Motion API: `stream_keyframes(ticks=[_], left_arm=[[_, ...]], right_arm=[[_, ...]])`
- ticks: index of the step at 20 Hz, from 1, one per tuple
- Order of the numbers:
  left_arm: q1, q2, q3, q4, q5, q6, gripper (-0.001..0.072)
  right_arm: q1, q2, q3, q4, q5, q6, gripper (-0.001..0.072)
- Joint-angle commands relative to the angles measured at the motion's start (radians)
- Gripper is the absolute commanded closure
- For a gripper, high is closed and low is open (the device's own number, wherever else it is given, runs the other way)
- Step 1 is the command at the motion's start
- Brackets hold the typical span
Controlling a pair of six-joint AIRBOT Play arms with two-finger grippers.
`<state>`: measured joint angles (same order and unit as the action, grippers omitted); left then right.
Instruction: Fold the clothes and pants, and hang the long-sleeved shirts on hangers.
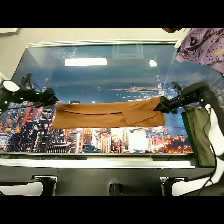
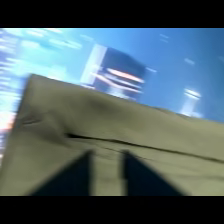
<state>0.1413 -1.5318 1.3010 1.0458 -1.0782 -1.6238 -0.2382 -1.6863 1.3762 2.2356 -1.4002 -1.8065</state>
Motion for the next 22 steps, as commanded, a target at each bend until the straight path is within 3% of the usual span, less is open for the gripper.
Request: stream_keyframes(ticks=[1,6,11,14,22], left_arm=[[-0.126,-0.035,0.001,-0.147,0.033,0.0,0.0694],[-0.426,-0.121,0.001,-0.338,0.214,-0.001,0.0693],[-0.67,-0.215,0.019,-0.535,0.4,-0.001,0.0693],[-0.774,-0.321,0.145,-0.549,0.386,-0.005,0.0693],[-0.918,-0.628,0.521,-0.55,0.3,-0.185,0.0694]], right_arm=[[0.005,0.172,0.002,-0.129,-0.024,0.148,0.0687],[0.005,0.358,0.014,-0.301,-0.067,0.281,0.0687],[0.005,0.409,0.142,-0.37,-0.142,0.315,0.0686],[0.005,0.411,0.204,-0.369,-0.174,0.33,0.0686],[0.005,0.438,0.227,-0.366,-0.201,0.334,0.0686]])
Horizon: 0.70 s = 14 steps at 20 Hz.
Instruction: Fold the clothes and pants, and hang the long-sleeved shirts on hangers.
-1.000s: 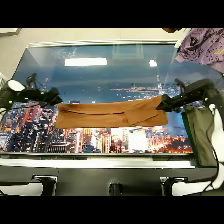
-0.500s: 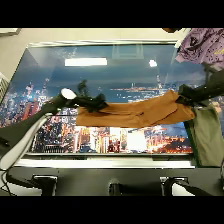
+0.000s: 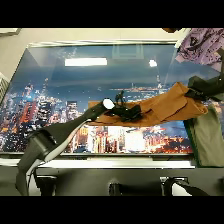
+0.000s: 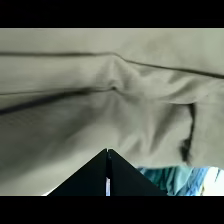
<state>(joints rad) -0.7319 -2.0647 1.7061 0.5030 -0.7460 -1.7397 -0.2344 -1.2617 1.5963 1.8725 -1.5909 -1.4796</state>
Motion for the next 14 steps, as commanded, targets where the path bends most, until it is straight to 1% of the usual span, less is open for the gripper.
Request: stream_keyframes(ticks=[1,3,5,7,9,10,12,14], left_arm=[[-0.055,-0.114,0.143,-0.01,-0.031,-0.069,0.0694],[-0.072,-0.144,0.185,-0.01,-0.032,-0.087,0.0694],[-0.076,-0.151,0.195,-0.01,-0.038,-0.085,0.0694],[-0.053,-0.147,0.195,-0.009,-0.104,-0.073,0.0694],[-0.002,-0.126,0.195,0.032,-0.198,-0.056,0.0696],[0.03,-0.104,0.195,0.085,-0.241,-0.057,0.0696],[0.11,-0.035,0.195,0.244,-0.333,-0.073,0.0696],[0.208,0.06,0.195,0.41,-0.435,-0.079,0.0696]], right_arm=[[0.001,0.02,0.006,-0.003,-0.014,0.01,0.0686],[0.001,0.032,0.006,-0.003,-0.024,0.01,0.0686],[0.001,0.033,0.006,-0.007,-0.032,0.01,0.0686],[0.001,0.033,0.006,-0.023,-0.024,0.01,0.0686],[0.001,0.033,0.006,-0.024,0.004,0.011,0.0686],[0.001,0.033,0.006,-0.016,0.018,0.028,0.0686],[0.005,0.032,0.006,0.024,0.04,0.063,0.0687],[0.05,0.032,0.006,0.031,0.058,0.107,0.0687]])
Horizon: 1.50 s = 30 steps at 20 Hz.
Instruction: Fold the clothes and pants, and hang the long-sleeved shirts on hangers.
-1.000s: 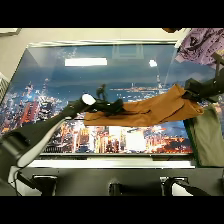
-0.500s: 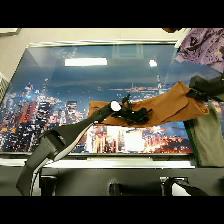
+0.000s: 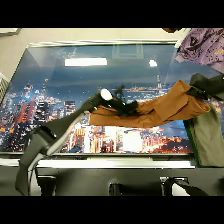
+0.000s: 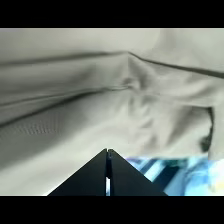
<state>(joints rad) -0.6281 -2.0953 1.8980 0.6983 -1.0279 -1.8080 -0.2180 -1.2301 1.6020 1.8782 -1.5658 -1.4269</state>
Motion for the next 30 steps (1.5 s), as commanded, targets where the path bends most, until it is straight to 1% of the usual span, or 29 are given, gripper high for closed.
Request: stream_keyframes(ticks=[1,3,6,10,13,16,20,22,27,30], left_arm=[[0.154,0.139,0.003,0.284,-0.207,-0.01,0.0695],[0.267,0.241,0.003,0.411,-0.321,-0.009,0.0694],[0.425,0.362,0.003,0.507,-0.425,0.005,0.0693],[0.6,0.466,0.003,0.522,-0.467,0.005,0.0693],[0.682,0.501,0.003,0.522,-0.476,0.006,0.0692],[0.721,0.508,0.003,0.522,-0.493,0.021,0.0693],[0.727,0.507,0.003,0.522,-0.494,0.028,0.0692],[0.727,0.507,0.003,0.522,-0.494,0.028,0.0692],[0.727,0.506,0.002,0.522,-0.494,0.029,0.0692],[0.727,0.506,0.002,0.522,-0.494,0.039,0.0692]], right_arm=[[0.075,0.001,0.0,0.022,0.05,0.087,0.0687],[0.175,-0.003,0.0,0.02,0.093,0.173,0.0687],[0.35,-0.031,0.0,-0.002,0.172,0.308,0.0687],[0.561,-0.113,0.0,-0.012,0.302,0.439,0.0687],[0.669,-0.187,0.0,-0.007,0.391,0.496,0.0687],[0.739,-0.257,0.0,0.011,0.472,0.521,0.0687],[0.779,-0.328,0.001,0.062,0.562,0.53,0.0687],[0.789,-0.348,0.0,0.087,0.576,0.53,0.0687],[0.797,-0.403,0.0,0.092,0.625,0.528,0.0686],[0.797,-0.418,0.001,0.162,0.666,0.452,0.0684]])
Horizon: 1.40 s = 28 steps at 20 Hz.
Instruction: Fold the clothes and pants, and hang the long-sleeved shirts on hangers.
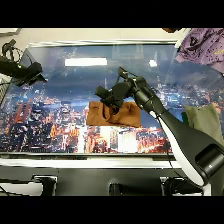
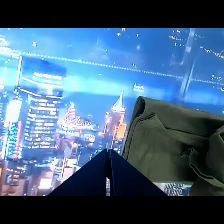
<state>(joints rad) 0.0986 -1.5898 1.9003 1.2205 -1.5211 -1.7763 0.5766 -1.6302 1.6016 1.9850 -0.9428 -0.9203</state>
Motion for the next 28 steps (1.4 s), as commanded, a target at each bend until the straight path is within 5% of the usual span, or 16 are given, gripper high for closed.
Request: stream_keyframes(ticks=[1,4,6,10,15,20,24,28], left_arm=[[0.001,0.0,0.0,0.0,-0.001,0.007,0.0692],[0.0,0.0,0.0,0.0,-0.001,0.007,0.0692],[0.001,0.0,0.0,0.0,-0.001,0.007,0.0692],[0.0,0.0,0.0,0.0,-0.001,0.007,0.0692],[0.001,0.001,0.0,0.0,-0.002,0.007,0.0692],[0.002,0.001,0.0,0.0,-0.005,0.007,0.0692],[0.002,0.001,0.0,0.0,-0.006,0.023,0.0692],[0.002,0.001,0.0,0.0,-0.006,0.023,0.0691]], right_arm=[[0.003,-0.017,0.001,0.075,0.047,-0.08,0.0677],[0.002,-0.016,0.001,0.129,0.032,-0.137,0.0554],[0.002,-0.006,0.001,0.167,0.026,-0.181,0.0402],[-0.026,0.073,0.001,0.168,0.024,-0.225,0.0269],[-0.237,0.226,0.003,0.154,-0.133,-0.32,0.0267],[-0.647,0.274,-0.04,0.169,-0.433,-0.643,0.0239],[-0.828,0.248,-0.31,0.349,-0.396,-0.831,0.0239],[-0.793,0.139,-0.52,0.465,-0.292,-0.968,0.024]])
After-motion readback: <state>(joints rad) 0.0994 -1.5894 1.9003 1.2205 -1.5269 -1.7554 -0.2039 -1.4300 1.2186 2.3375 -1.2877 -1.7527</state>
